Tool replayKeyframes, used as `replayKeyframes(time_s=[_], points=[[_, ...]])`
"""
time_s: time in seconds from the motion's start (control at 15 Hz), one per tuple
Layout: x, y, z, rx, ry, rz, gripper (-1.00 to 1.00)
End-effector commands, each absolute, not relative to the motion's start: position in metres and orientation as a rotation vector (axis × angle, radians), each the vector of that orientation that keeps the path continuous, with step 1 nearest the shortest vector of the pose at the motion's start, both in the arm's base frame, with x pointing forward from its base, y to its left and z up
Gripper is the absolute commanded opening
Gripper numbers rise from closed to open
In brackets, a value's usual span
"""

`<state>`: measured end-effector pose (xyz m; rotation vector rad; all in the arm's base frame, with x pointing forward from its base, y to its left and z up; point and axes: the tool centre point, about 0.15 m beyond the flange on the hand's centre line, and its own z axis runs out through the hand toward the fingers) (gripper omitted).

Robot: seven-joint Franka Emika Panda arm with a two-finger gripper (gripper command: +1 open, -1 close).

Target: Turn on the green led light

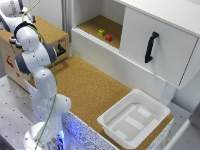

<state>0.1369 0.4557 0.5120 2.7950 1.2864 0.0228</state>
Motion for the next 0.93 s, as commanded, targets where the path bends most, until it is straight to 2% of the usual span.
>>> replayKeyframes(time_s=[0.0,0.33,0.87], points=[[0.135,0.421,0.466,3.019,1.249,0.160,-1.00],[0.154,0.414,0.447,3.109,1.150,0.188,-1.00],[0.157,0.438,0.444,3.068,1.202,0.206,-1.00]])
